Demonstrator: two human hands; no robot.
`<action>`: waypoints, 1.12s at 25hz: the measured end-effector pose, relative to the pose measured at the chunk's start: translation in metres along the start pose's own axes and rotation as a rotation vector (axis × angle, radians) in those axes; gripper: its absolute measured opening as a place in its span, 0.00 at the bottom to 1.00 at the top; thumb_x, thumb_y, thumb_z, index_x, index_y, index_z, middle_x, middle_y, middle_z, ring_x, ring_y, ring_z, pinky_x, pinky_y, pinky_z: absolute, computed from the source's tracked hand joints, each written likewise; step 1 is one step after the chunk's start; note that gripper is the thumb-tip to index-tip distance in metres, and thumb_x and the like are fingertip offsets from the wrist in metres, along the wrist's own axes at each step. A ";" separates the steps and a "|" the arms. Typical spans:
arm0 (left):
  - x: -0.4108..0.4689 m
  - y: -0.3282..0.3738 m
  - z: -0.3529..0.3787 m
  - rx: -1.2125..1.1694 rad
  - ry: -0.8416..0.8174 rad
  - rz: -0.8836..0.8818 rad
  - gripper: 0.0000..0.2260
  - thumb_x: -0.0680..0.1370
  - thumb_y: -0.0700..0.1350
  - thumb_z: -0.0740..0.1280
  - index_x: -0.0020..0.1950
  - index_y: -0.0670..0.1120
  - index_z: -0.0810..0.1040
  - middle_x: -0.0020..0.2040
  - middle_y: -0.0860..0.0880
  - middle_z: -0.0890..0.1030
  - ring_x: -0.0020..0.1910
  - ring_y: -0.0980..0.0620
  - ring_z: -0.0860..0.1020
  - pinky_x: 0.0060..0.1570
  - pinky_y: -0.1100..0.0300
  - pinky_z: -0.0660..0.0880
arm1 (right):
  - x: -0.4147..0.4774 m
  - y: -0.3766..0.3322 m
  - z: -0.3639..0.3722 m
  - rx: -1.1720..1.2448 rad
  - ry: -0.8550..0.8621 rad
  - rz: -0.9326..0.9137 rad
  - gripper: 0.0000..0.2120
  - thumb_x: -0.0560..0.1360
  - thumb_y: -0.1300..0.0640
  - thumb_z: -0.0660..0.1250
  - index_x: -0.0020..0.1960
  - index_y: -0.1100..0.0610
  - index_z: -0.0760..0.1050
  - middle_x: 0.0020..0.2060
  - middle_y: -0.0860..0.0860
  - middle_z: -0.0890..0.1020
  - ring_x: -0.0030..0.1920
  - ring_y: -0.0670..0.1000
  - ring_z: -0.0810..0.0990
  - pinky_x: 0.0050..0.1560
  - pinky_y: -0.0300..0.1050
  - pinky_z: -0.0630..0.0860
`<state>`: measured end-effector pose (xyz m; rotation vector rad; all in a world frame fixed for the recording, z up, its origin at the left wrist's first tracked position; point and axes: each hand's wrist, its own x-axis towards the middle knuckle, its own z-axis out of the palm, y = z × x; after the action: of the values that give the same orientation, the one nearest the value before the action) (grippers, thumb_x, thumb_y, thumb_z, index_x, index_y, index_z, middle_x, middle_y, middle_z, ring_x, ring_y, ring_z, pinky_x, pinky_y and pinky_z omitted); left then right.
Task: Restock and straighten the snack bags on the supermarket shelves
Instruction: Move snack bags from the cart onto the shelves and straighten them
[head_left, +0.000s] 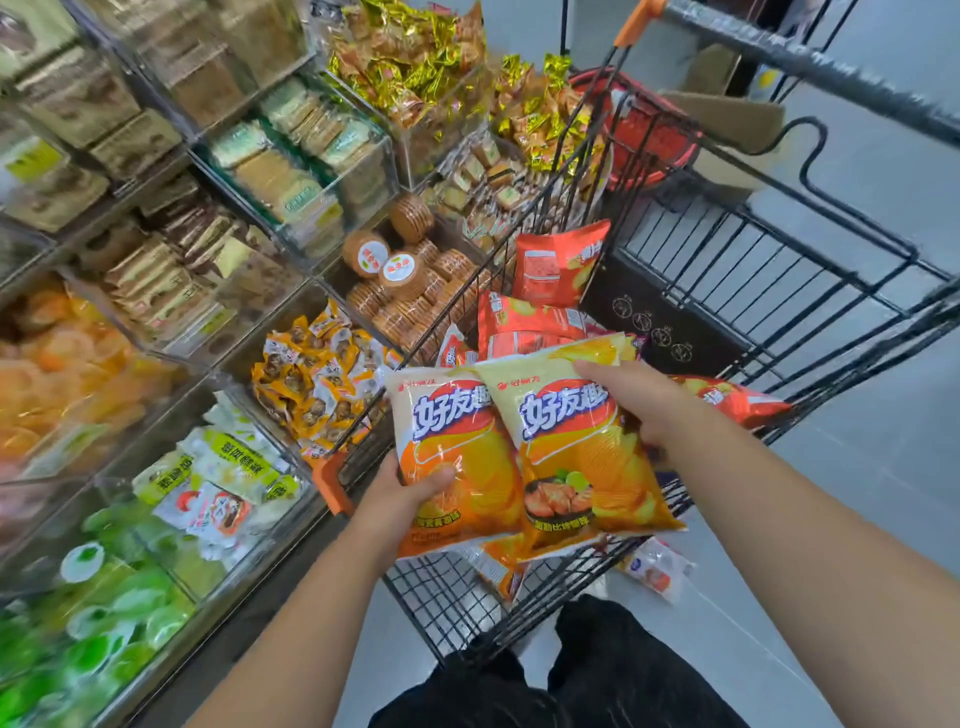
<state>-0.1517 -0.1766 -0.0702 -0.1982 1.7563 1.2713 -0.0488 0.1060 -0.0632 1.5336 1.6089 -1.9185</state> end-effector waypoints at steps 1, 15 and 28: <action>-0.002 -0.001 -0.003 0.031 -0.023 -0.004 0.36 0.58 0.54 0.81 0.64 0.55 0.73 0.54 0.49 0.85 0.52 0.43 0.84 0.57 0.39 0.77 | -0.003 0.012 0.003 0.061 0.046 0.035 0.35 0.67 0.36 0.72 0.65 0.57 0.72 0.58 0.57 0.81 0.56 0.60 0.81 0.60 0.62 0.75; -0.011 -0.001 -0.031 0.261 -0.367 0.035 0.37 0.61 0.49 0.80 0.67 0.50 0.71 0.54 0.45 0.84 0.49 0.42 0.84 0.50 0.43 0.81 | -0.131 0.112 0.037 0.464 0.014 0.085 0.18 0.73 0.56 0.72 0.60 0.62 0.78 0.51 0.60 0.85 0.53 0.60 0.83 0.56 0.58 0.78; -0.093 -0.032 0.148 0.446 -0.824 0.108 0.33 0.62 0.44 0.81 0.64 0.47 0.74 0.53 0.43 0.85 0.51 0.39 0.84 0.53 0.40 0.79 | -0.273 0.272 -0.054 0.906 0.708 0.032 0.22 0.76 0.43 0.67 0.60 0.59 0.76 0.46 0.58 0.85 0.44 0.58 0.85 0.47 0.54 0.82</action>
<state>0.0047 -0.1045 -0.0273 0.6050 1.2720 0.8132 0.2914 -0.0727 -0.0050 2.7984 0.8137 -2.3917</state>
